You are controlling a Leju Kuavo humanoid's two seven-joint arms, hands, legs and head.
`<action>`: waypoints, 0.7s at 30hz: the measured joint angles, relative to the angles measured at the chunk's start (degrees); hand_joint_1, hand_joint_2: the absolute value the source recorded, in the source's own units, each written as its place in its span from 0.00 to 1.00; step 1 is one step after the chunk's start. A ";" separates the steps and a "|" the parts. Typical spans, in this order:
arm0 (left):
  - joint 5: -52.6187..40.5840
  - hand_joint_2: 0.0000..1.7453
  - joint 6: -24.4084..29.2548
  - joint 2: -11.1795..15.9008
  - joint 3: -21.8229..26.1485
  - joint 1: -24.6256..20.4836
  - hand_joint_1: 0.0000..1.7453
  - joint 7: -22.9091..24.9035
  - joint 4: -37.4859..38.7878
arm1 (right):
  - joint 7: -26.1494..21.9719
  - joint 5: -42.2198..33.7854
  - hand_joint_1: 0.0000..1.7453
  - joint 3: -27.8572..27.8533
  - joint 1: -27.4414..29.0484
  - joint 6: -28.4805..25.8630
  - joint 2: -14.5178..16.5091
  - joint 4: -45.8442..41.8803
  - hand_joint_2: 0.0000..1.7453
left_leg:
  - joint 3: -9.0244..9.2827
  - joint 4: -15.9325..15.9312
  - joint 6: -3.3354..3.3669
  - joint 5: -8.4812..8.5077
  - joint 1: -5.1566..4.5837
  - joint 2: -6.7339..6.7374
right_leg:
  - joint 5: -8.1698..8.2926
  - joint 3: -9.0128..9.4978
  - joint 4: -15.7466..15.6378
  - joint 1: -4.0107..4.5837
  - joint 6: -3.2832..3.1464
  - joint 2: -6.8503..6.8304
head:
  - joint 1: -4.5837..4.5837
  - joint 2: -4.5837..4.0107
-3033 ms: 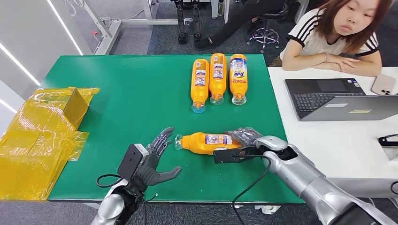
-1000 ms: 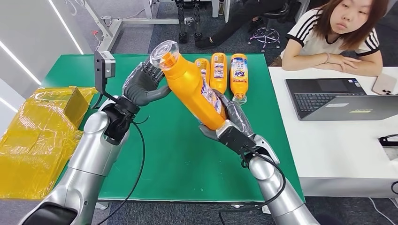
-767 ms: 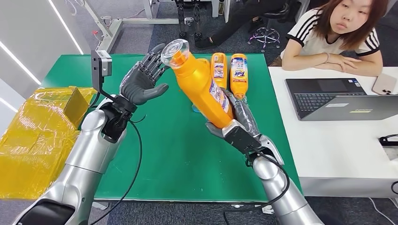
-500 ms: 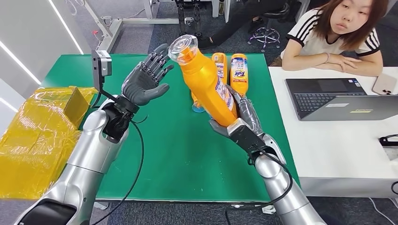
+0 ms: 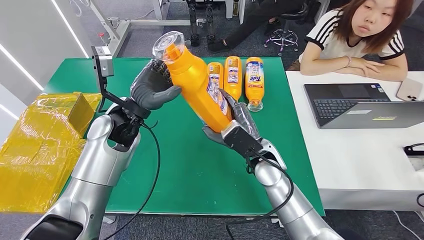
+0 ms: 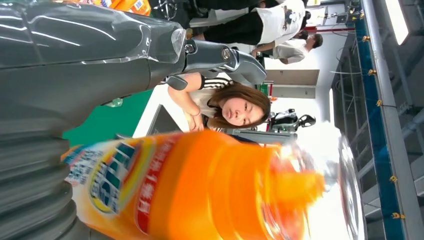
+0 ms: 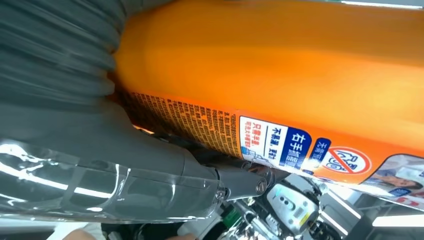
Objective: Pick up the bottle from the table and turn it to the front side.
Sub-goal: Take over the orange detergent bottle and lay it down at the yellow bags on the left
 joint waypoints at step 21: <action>0.50 1.00 0.91 0.04 -2.52 1.01 0.64 -0.75 -1.00 | 2.69 5.72 0.99 4.91 -6.16 -1.34 3.05 5.28 1.00 | -0.02 0.00 0.00 0.00 0.00 0.01 | 0.00 -0.03 0.00 0.00 0.00 0.02 | 0.00 0.00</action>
